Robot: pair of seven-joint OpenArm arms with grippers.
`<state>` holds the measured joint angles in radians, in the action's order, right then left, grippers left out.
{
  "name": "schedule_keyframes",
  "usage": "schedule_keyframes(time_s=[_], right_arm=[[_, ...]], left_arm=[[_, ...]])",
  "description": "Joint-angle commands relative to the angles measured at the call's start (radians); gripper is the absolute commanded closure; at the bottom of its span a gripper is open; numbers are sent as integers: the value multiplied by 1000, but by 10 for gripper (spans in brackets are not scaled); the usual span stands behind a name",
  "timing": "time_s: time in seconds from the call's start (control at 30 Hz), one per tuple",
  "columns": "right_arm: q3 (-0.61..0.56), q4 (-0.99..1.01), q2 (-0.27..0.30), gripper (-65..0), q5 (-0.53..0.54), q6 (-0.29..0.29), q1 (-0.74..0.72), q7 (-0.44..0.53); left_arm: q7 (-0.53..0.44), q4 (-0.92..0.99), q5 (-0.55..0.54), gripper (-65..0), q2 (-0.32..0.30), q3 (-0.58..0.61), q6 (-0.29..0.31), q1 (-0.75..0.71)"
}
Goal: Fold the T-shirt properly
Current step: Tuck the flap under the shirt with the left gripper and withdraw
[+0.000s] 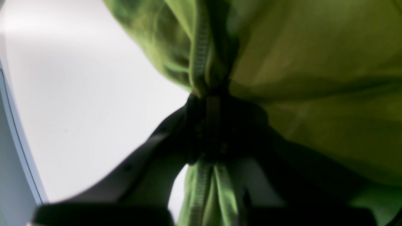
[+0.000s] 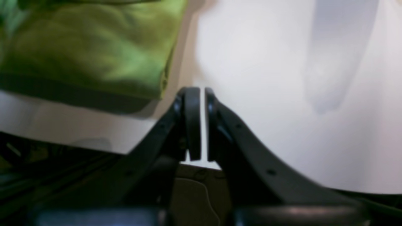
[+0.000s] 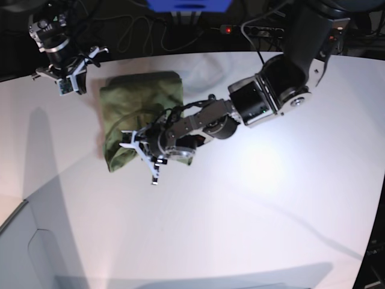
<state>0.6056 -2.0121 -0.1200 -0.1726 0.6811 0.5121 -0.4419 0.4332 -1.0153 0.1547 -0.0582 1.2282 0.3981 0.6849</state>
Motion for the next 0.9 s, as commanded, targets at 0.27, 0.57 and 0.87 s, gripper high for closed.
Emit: schedule_keyframes(time_s=[0.27,0.57,0.87], right_arm=[[-3,-19,0,0,15,17,-22,22],[-3,-20,0,0,15,17,-23,22],[-49,-19,1,0,17,17,-30,22]], left_arm=[[42,-17,0,-204,-10,-3,48,8],[66,-208,0,-280,-65,-146,48,6],[97,-440,0,-280,-156,-271,48,-1]])
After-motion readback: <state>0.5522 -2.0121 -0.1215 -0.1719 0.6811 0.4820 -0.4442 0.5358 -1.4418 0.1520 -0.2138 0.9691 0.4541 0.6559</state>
